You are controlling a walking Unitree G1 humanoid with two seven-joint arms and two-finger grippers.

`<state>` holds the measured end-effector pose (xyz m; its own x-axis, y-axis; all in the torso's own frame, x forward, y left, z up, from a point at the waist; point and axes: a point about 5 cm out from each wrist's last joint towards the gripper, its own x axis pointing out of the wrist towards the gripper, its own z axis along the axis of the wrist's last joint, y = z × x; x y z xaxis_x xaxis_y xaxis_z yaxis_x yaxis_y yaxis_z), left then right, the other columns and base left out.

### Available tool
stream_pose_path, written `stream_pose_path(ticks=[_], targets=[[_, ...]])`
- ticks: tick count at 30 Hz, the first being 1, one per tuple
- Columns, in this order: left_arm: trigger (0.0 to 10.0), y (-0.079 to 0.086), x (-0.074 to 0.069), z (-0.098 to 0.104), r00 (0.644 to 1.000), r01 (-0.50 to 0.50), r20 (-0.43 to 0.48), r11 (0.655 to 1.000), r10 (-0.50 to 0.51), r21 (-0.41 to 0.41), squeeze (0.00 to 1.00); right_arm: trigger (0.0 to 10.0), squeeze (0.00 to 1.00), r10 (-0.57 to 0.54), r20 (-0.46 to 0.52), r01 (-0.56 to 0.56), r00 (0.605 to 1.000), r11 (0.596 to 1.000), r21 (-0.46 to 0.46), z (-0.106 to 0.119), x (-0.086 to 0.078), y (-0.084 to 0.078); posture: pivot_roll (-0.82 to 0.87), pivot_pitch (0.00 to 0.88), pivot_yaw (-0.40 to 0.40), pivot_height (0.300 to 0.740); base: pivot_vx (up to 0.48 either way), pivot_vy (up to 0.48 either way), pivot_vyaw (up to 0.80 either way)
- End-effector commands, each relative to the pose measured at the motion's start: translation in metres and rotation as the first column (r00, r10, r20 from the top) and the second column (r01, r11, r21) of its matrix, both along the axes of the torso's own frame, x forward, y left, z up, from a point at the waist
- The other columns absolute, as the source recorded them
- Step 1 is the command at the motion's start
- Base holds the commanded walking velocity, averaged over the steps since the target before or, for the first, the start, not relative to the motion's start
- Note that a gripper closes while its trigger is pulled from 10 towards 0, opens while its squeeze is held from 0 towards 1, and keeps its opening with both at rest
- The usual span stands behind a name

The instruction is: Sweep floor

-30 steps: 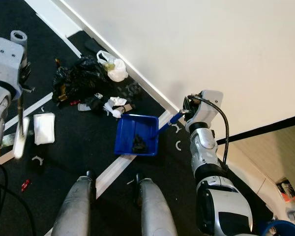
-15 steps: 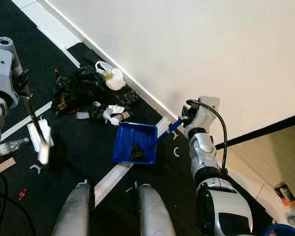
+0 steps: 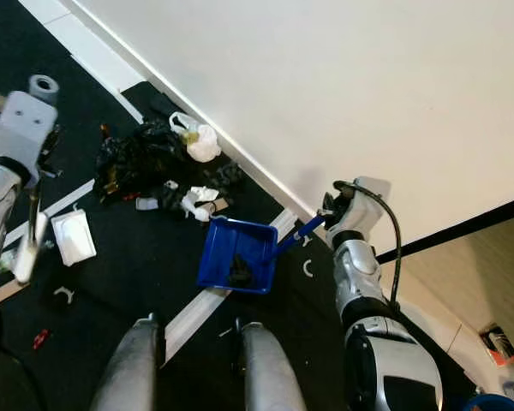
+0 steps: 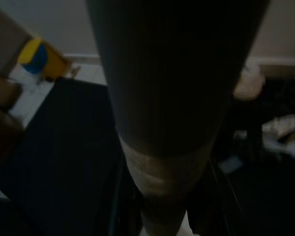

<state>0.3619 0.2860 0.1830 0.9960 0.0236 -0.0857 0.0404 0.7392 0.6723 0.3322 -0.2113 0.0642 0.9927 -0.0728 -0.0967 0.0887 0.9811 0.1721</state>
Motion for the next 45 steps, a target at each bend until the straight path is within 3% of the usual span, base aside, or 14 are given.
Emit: stream_pose_path(ticks=[1,7,13,16,21,26,29,33,36,37,39,40,43,45], targets=[[10.0,0.005,0.0,0.003,1.0,0.022,0.016,0.989,-0.025,0.15,0.0,10.0,0.0,-0.032,-0.042,0.033,0.999,0.999,0.019,-0.015,-0.014,-0.011,0.02,0.325,-0.126,0.74,0.0,0.0,0.0],[10.0,-0.012,0.009,-0.004,0.997,0.071,0.018,0.972,-0.077,0.224,0.0,10.0,0.0,-0.034,0.0,0.034,0.999,0.999,0.021,-0.018,-0.025,-0.014,-0.06,0.397,-0.139,0.74,0.0,0.0,0.0],[10.0,-0.059,0.013,-0.043,0.979,0.196,-0.084,0.972,-0.186,0.132,0.0,10.0,0.0,-0.026,0.03,0.025,0.999,1.0,0.013,-0.018,-0.034,-0.011,-0.12,0.429,-0.139,0.74,0.0,0.0,0.0],[10.0,-0.064,0.012,-0.05,0.975,0.213,-0.1,0.969,-0.201,0.127,0.0,10.0,0.0,-0.025,0.035,0.025,0.999,1.0,0.013,-0.018,-0.036,-0.011,-0.13,0.434,-0.138,0.74,0.0,0.0,0.0],[10.0,-0.101,0.002,-0.09,0.956,0.213,-0.192,0.975,-0.221,-0.061,0.0,10.0,0.0,-0.007,0.047,0.008,0.999,1.0,-0.008,-0.014,-0.039,-0.011,-0.14,0.444,-0.131,0.74,0.0,0.0,0.0],[10.0,-0.115,0.007,-0.086,0.973,0.152,-0.139,0.962,-0.187,-0.226,0.0,10.0,0.0,0.003,0.062,-0.002,0.998,1.0,-0.016,-0.009,-0.036,-0.012,-0.11,0.433,-0.127,0.74,0.0,0.0,0.0],[10.0,-0.12,0.009,-0.083,0.976,0.143,-0.121,0.954,-0.18,-0.264,0.0,10.0,0.0,0.005,0.063,-0.004,0.998,1.0,-0.016,-0.008,-0.035,-0.012,-0.11,0.433,-0.127,0.74,0.0,0.0,0.0],[10.0,-0.145,0.021,-0.06,0.981,0.169,-0.023,0.904,-0.193,-0.394,0.0,10.0,0.0,0.012,0.064,-0.011,0.998,1.0,-0.008,-0.006,-0.032,-0.009,-0.08,0.418,-0.122,0.74,0.0,0.0,0.0],[10.0,-0.18,0.031,-0.031,0.962,0.263,0.077,0.825,-0.261,-0.5,0.0,10.0,0.0,0.024,0.061,-0.024,0.998,1.0,0.001,-0.006,-0.03,-0.003,-0.06,0.406,-0.113,0.74,0.0,0.0,0.0],[10.0,-0.18,0.031,-0.031,0.962,0.263,0.077,0.825,-0.261,-0.5,0.0,10.0,0.0,0.024,0.061,-0.024,0.998,1.0,0.001,-0.006,-0.03,-0.003,-0.06,0.406,-0.113,0.74,0.0,0.0,0.0],[10.0,-0.208,0.034,-0.012,0.932,0.352,0.142,0.748,-0.332,-0.563,0.0,10.0,0.0,0.025,0.055,-0.026,0.998,1.0,0.01,-0.007,-0.028,0.001,-0.03,0.392,-0.106,0.74,0.0,0.0,0.0],[10.0,-0.208,0.034,-0.012,0.932,0.352,0.142,0.748,-0.332,-0.563,0.0,10.0,0.0,0.025,0.055,-0.026,0.998,1.0,0.01,-0.007,-0.028,0.001,-0.03,0.392,-0.106,0.74,0.0,0.0,0.0],[10.0,-0.245,0.033,0.021,0.872,0.481,0.256,0.642,-0.417,-0.597,0.0,10.0,0.0,0.027,0.047,-0.028,0.999,0.999,0.02,-0.008,-0.025,0.005,-0.02,0.382,-0.101,0.74,0.0,0.0,0.0],[10.0,-0.252,0.033,0.03,0.858,0.508,0.286,0.621,-0.427,-0.596,0.0,10.0,0.0,0.029,0.046,-0.03,0.999,0.999,0.022,-0.008,-0.025,0.006,-0.02,0.382,-0.101,0.74,0.0,0.0,0.0]])
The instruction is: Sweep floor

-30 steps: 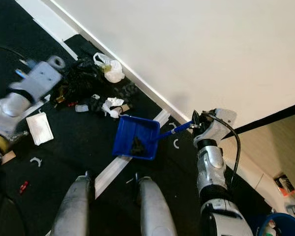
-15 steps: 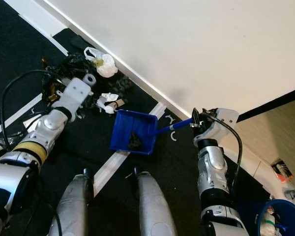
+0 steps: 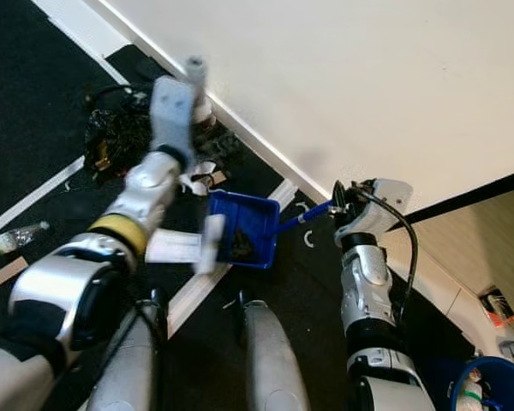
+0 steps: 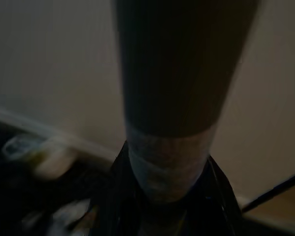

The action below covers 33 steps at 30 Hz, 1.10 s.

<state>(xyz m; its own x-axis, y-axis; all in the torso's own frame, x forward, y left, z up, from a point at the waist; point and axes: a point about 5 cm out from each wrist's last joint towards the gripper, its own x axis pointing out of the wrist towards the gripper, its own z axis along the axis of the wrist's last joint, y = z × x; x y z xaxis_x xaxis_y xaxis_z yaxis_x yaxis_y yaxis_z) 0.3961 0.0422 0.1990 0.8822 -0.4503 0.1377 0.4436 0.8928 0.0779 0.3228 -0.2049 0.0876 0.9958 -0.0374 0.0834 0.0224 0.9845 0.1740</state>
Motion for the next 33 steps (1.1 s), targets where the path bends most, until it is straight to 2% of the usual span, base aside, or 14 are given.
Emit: stream_pose_path(ticks=[1,4,5,8,13,16,17,19,22,25,27,28,30,33], targets=[[10.0,-0.014,0.0,0.03,0.994,0.045,0.104,0.997,-0.039,-0.059,0.0,10.0,0.0,0.003,-0.135,0.002,0.991,0.999,0.032,-0.032,-0.014,0.002,0.0,0.372,-0.097,0.74,0.0,0.0,0.0],[10.0,-0.019,0.001,0.054,0.985,0.066,0.163,0.993,-0.05,-0.099,0.0,10.0,0.0,0.011,-0.137,-0.005,0.991,0.999,0.039,-0.032,-0.014,0.006,0.0,0.369,-0.095,0.74,0.0,0.0,0.0],[10.0,-0.02,0.003,0.079,0.976,0.1,0.21,0.983,-0.066,-0.155,0.0,10.0,0.0,0.015,-0.139,-0.009,0.99,0.999,0.045,-0.034,-0.013,0.009,0.01,0.363,-0.092,0.74,0.0,0.0,0.0],[10.0,-0.021,0.002,0.099,0.963,0.152,0.25,0.97,-0.102,-0.191,0.0,10.0,0.0,0.017,-0.142,-0.01,0.99,0.999,0.049,-0.035,-0.013,0.01,0.03,0.352,-0.086,0.74,0.0,0.0,0.0],[10.0,-0.01,0.001,0.125,0.936,0.24,0.3,0.959,-0.187,-0.153,0.0,10.0,0.0,0.015,-0.151,-0.006,0.988,0.998,0.061,-0.037,-0.012,0.014,0.04,0.342,-0.075,0.74,0.0,0.0,0.0],[10.0,0.013,0.003,0.112,0.938,0.252,0.232,0.966,-0.258,0.056,0.0,10.0,0.0,0.031,-0.162,-0.021,0.986,0.998,0.064,-0.038,-0.011,0.017,0.06,0.34,-0.073,0.74,0.0,0.0,0.0],[10.0,0.013,0.003,0.112,0.938,0.252,0.232,0.966,-0.258,0.056,0.0,10.0,0.0,0.031,-0.162,-0.021,0.986,0.998,0.064,-0.038,-0.011,0.017,0.06,0.34,-0.073,0.74,0.0,0.0,0.0],[10.0,0.033,0.004,0.102,0.947,0.229,0.196,0.963,-0.253,0.14,0.0,10.0,0.0,0.07,-0.175,-0.061,0.982,0.997,0.052,-0.038,-0.009,0.02,0.06,0.339,-0.075,0.74,0.0,0.0,0.0],[10.0,0.077,0.006,0.094,0.971,0.126,0.18,0.978,-0.156,0.168,0.0,10.0,0.0,0.168,-0.18,-0.17,0.969,0.985,0.005,-0.033,-0.002,0.025,0.07,0.335,-0.081,0.74,0.0,0.0,0.0],[10.0,0.098,0.004,0.092,0.978,0.083,0.172,0.98,-0.115,0.181,0.0,10.0,0.0,0.211,-0.181,-0.219,0.961,0.975,-0.025,-0.028,0.003,0.025,0.08,0.333,-0.085,0.74,0.0,0.0,0.0],[10.0,0.127,0.0,0.086,0.986,0.042,0.145,0.971,-0.078,0.235,0.0,10.0,0.0,0.269,-0.193,-0.287,0.944,0.956,-0.069,-0.02,0.011,0.023,0.09,0.325,-0.089,0.74,0.0,0.0,0.0],[10.0,0.127,0.0,0.086,0.986,0.042,0.145,0.971,-0.078,0.235,0.0,10.0,0.0,0.269,-0.193,-0.287,0.944,0.956,-0.069,-0.02,0.011,0.023,0.09,0.325,-0.089,0.74,0.0,0.0,0.0],[10.0,0.15,-0.005,0.083,0.992,0.001,0.124,0.96,-0.038,0.281,0.0,10.0,0.0,0.309,-0.207,-0.336,0.928,0.936,-0.107,-0.014,0.017,0.021,0.09,0.323,-0.09,0.74,0.0,0.0,0.0],[10.0,0.167,-0.009,0.082,0.993,-0.035,0.116,0.95,-0.001,0.31,0.0,10.0,0.0,0.329,-0.213,-0.361,0.92,0.922,-0.138,-0.008,0.021,0.02,0.1,0.32,-0.09,0.74,0.0,0.0,0.0]])
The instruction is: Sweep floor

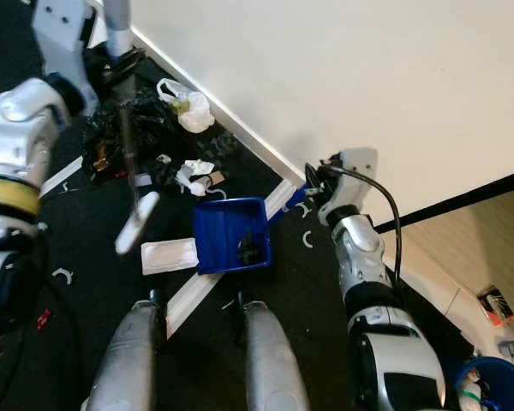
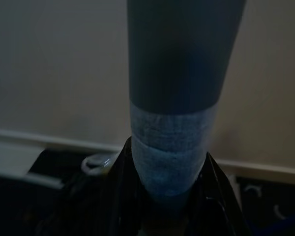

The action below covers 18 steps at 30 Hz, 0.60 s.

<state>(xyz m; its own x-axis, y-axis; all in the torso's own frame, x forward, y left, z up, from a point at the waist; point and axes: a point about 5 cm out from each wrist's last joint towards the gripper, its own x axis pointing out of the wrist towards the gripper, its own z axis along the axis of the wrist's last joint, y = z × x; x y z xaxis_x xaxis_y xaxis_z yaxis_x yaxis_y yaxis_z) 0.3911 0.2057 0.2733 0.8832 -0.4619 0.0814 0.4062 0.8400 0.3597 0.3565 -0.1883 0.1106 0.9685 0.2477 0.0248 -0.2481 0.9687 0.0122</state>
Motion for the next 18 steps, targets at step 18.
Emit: stream_pose_path(ticks=[18], targets=[[10.0,0.003,-0.022,-0.083,0.97,-0.128,-0.205,0.991,0.134,0.045,0.0,10.0,0.0,0.171,-0.137,-0.182,0.976,0.98,-0.078,-0.038,-0.016,0.032,0.12,0.326,-0.066,0.74,0.0,0.0,0.0]])
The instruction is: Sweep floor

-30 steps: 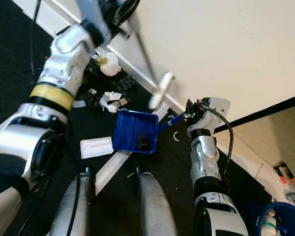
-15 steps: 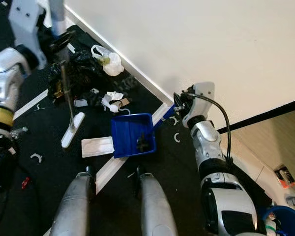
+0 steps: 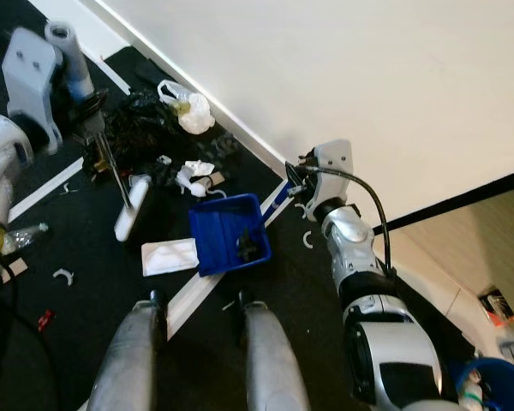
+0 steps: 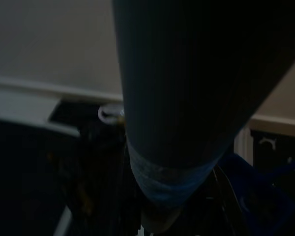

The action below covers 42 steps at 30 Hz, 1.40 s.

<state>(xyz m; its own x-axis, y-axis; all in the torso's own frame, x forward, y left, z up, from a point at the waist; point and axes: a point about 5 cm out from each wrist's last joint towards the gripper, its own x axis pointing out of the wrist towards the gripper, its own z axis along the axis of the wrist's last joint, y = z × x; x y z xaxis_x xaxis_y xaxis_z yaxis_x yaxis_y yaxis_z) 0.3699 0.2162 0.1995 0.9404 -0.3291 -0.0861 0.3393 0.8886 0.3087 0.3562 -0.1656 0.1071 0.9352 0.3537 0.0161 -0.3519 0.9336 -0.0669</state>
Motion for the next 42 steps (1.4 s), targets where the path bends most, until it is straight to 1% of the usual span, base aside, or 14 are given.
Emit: stream_pose_path(ticks=[1,2,4,6,9,10,13,16,26,28,31,36,40,42], targets=[[10.0,-0.02,-0.002,-0.026,0.998,-0.019,-0.058,1.0,0.017,-0.023,0.0,10.0,0.0,0.056,-0.153,-0.058,0.987,0.998,-0.01,-0.037,-0.018,0.009,0.12,0.328,-0.065,0.74,0.0,0.0,0.0],[10.0,-0.02,-0.002,-0.026,0.998,-0.019,-0.058,1.0,0.017,-0.023,0.0,10.0,0.0,0.056,-0.153,-0.058,0.987,0.998,-0.01,-0.037,-0.018,0.009,0.12,0.328,-0.065,0.74,0.0,0.0,0.0],[10.0,-0.056,0.003,-0.044,0.996,-0.078,-0.06,0.987,0.07,-0.144,0.0,10.0,0.0,0.028,-0.166,-0.029,0.986,1.0,-0.002,-0.044,-0.023,0.006,0.11,0.331,-0.058,0.74,0.0,0.0,0.0],[10.0,-0.07,0.006,-0.044,0.995,-0.09,-0.053,0.975,0.081,-0.203,0.0,10.0,0.0,0.017,-0.169,-0.017,0.985,1.0,-0.001,-0.047,-0.025,0.005,0.11,0.331,-0.058,0.74,0.0,0.0,0.0],[10.0,-0.109,0.019,-0.024,0.995,-0.09,-0.001,0.936,0.096,-0.339,0.0,10.0,0.0,-0.017,-0.17,0.017,0.985,1.0,0.002,-0.05,-0.028,0.001,0.1,0.332,-0.046,0.74,0.0,0.0,0.0],[10.0,-0.109,0.019,-0.024,0.995,-0.09,-0.001,0.936,0.096,-0.339,0.0,10.0,0.0,-0.017,-0.17,0.017,0.985,1.0,0.002,-0.05,-0.028,0.001,0.1,0.332,-0.046,0.74,0.0,0.0,0.0],[10.0,-0.14,0.026,0.009,0.993,-0.028,0.093,0.917,0.071,-0.398,0.0,10.0,0.0,-0.034,-0.167,0.036,0.985,0.999,0.008,-0.054,-0.033,-0.001,0.09,0.335,-0.029,0.74,0.0,0.0,0.0],[10.0,-0.148,0.029,0.03,0.985,-0.002,0.158,0.911,0.074,-0.413,0.0,10.0,0.0,-0.04,-0.168,0.043,0.985,0.999,0.014,-0.057,-0.036,-0.001,0.09,0.335,-0.023,0.74,0.0,0.0,0.0],[10.0,-0.138,0.032,0.071,0.961,0.055,0.268,0.901,0.069,-0.43,0.0,10.0,0.0,-0.048,-0.176,0.054,0.983,0.998,0.027,-0.063,-0.042,0.001,0.1,0.32,-0.019,0.74,0.0,0.0,0.0],[10.0,-0.13,0.025,0.078,0.954,0.147,0.298,0.929,-0.042,-0.34,0.0,10.0,0.0,-0.059,-0.181,0.067,0.982,0.997,0.037,-0.064,-0.042,0.0,0.12,0.311,-0.025,0.74,0.0,0.0,0.0],[10.0,-0.124,0.019,0.078,0.949,0.181,0.301,0.945,-0.095,-0.274,0.0,10.0,0.0,-0.063,-0.183,0.071,0.981,0.997,0.041,-0.064,-0.042,0.0,0.12,0.311,-0.028,0.74,0.0,0.0,0.0],[10.0,-0.081,0.002,0.056,0.967,0.182,0.192,0.981,-0.167,-0.063,0.0,10.0,0.0,-0.065,-0.188,0.076,0.98,0.996,0.048,-0.065,-0.042,0.002,0.13,0.308,-0.029,0.74,0.0,0.0,0.0],[10.0,-0.073,-0.001,0.046,0.977,0.159,0.152,0.987,-0.153,-0.029,0.0,10.0,0.0,-0.064,-0.19,0.074,0.98,0.996,0.049,-0.065,-0.041,0.003,0.13,0.309,-0.029,0.74,0.0,0.0,0.0],[10.0,-0.06,-0.01,0.008,0.996,0.081,0.037,0.993,-0.084,0.085,0.0,10.0,0.0,-0.058,-0.195,0.07,0.979,0.996,0.052,-0.066,-0.042,0.006,0.13,0.309,-0.029,0.74,0.0,0.0,0.0]])
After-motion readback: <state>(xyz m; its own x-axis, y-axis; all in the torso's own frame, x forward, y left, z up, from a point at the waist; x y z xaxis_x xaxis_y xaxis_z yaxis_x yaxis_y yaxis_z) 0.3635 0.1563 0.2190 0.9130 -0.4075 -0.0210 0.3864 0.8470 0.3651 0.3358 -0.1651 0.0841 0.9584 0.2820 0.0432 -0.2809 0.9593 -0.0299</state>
